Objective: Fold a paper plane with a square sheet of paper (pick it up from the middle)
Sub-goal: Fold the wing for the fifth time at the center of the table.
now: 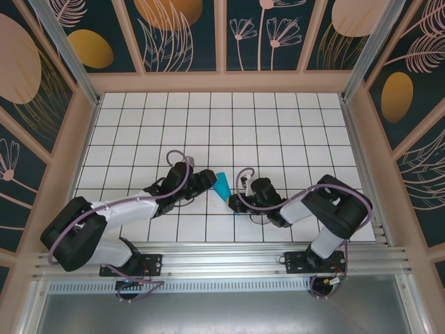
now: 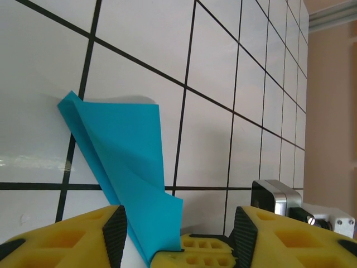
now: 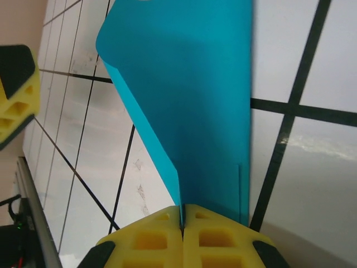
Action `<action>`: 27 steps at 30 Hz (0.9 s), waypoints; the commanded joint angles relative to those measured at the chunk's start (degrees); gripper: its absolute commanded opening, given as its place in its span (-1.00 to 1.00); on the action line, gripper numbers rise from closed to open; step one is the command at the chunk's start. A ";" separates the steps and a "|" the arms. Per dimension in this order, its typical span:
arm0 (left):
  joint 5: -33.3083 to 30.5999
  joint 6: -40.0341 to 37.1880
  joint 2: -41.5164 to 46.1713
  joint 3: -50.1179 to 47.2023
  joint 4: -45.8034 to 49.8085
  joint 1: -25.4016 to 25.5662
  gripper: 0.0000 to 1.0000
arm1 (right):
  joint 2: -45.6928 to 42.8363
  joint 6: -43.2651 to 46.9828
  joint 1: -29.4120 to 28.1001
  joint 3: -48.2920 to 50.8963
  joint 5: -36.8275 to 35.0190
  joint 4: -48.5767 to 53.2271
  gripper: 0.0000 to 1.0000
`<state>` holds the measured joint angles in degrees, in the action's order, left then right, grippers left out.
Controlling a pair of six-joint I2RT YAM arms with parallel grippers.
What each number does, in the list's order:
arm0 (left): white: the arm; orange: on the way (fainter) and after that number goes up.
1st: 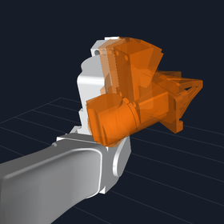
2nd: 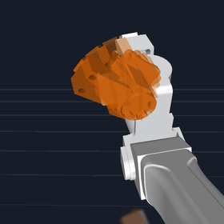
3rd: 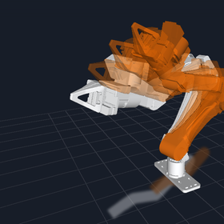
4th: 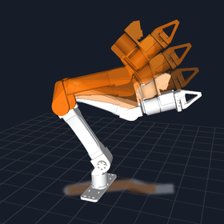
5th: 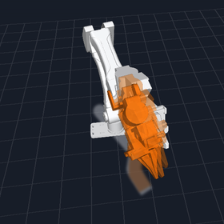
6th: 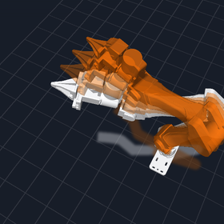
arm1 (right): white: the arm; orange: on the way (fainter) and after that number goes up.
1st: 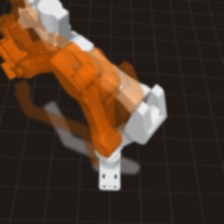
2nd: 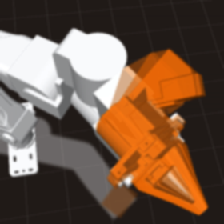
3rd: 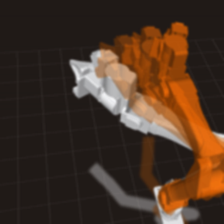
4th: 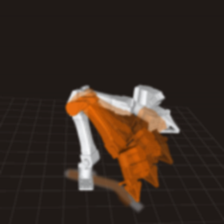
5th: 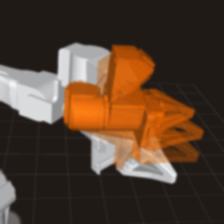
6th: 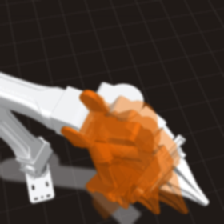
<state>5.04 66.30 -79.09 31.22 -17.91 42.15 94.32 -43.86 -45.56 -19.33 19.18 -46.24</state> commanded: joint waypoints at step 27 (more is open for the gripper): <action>9.06 2.17 -13.90 2.86 -17.34 2.41 0.13 | -0.21 -21.18 4.95 4.86 4.11 -6.94 -1.00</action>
<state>12.05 67.83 -91.53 32.49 -30.68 44.07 93.34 -63.02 -41.19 -15.09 22.63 -50.89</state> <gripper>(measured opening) 0.562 0.051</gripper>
